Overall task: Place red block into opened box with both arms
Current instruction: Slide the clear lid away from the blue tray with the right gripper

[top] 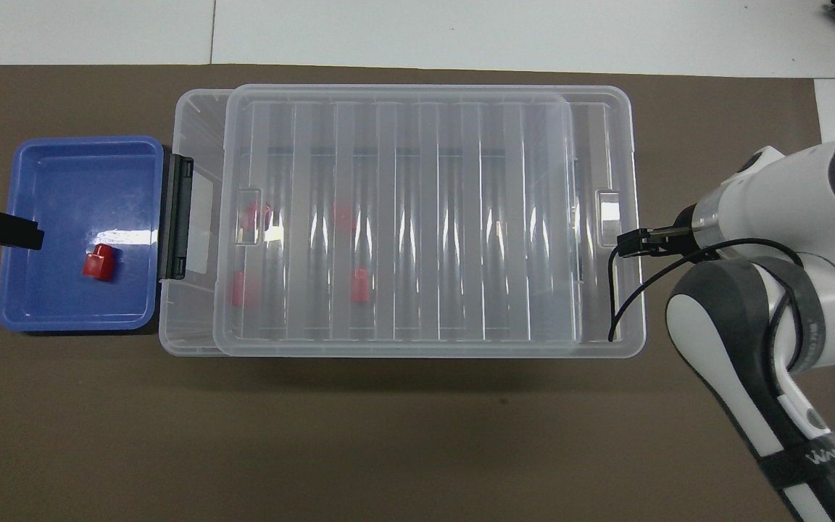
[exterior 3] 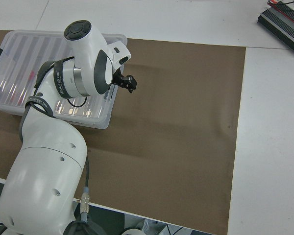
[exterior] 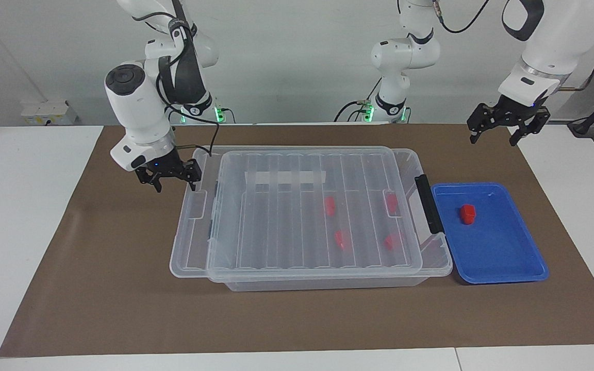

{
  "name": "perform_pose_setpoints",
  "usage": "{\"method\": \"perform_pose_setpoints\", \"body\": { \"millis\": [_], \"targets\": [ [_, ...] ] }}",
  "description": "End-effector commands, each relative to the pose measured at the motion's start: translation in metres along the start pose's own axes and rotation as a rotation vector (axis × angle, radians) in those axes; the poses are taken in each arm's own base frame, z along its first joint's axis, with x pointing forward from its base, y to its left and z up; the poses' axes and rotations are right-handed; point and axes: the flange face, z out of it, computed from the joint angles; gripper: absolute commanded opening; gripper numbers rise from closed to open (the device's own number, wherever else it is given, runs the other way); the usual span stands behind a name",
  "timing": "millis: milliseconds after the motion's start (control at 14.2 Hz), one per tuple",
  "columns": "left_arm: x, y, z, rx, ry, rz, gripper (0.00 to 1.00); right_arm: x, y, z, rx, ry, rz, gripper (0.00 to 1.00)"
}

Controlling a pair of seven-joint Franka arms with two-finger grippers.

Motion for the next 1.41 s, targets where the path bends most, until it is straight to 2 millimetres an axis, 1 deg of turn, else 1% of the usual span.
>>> {"method": "perform_pose_setpoints", "body": {
  "millis": [0, 211, 352, 493, 775, 916, 987, 1057, 1128, 1198, 1269, 1339],
  "targets": [
    [-0.007, -0.002, -0.002, 0.014, -0.01, 0.002, 1.0, -0.009, 0.037, -0.001, 0.004, -0.012, -0.092, 0.95],
    [-0.007, -0.002, -0.002, 0.014, -0.01, 0.002, 1.0, -0.012, 0.077, 0.0, 0.004, -0.015, -0.178, 0.95],
    [-0.007, -0.002, -0.002, 0.014, -0.01, 0.002, 1.0, -0.014, 0.096, 0.0, 0.003, -0.014, -0.213, 0.95],
    [-0.007, -0.002, -0.002, 0.015, -0.008, 0.002, 1.0, -0.015, 0.11, 0.002, 0.004, -0.015, -0.239, 0.95],
    [-0.007, -0.002, -0.002, 0.015, -0.008, 0.002, 1.0, -0.017, 0.127, 0.002, 0.0, -0.01, -0.256, 0.95],
    [-0.01, -0.002, -0.002, 0.012, -0.026, -0.01, 1.0, -0.016, 0.127, 0.001, 0.001, -0.012, -0.254, 0.96],
    [-0.016, 0.01, -0.006, 0.007, -0.057, 0.006, 1.0, -0.016, 0.127, 0.0, 0.001, -0.012, -0.254, 0.98],
    [-0.021, 0.012, -0.004, 0.001, -0.09, 0.009, 1.0, -0.015, 0.128, 0.0, 0.001, -0.012, -0.256, 0.98],
    [-0.02, 0.008, -0.006, 0.004, -0.075, 0.0, 1.0, -0.016, 0.131, 0.001, -0.001, -0.012, -0.252, 0.98],
    [-0.021, -0.001, -0.006, 0.004, -0.069, -0.014, 1.0, -0.017, 0.134, 0.001, -0.001, -0.012, -0.246, 0.98],
    [-0.025, -0.005, 0.005, 0.006, -0.08, -0.025, 1.0, -0.017, 0.138, 0.001, -0.001, -0.013, -0.238, 0.98],
    [-0.024, -0.018, 0.012, 0.022, -0.011, -0.067, 1.0, -0.017, 0.139, 0.0, -0.001, -0.011, -0.236, 0.98]
  ]
}}
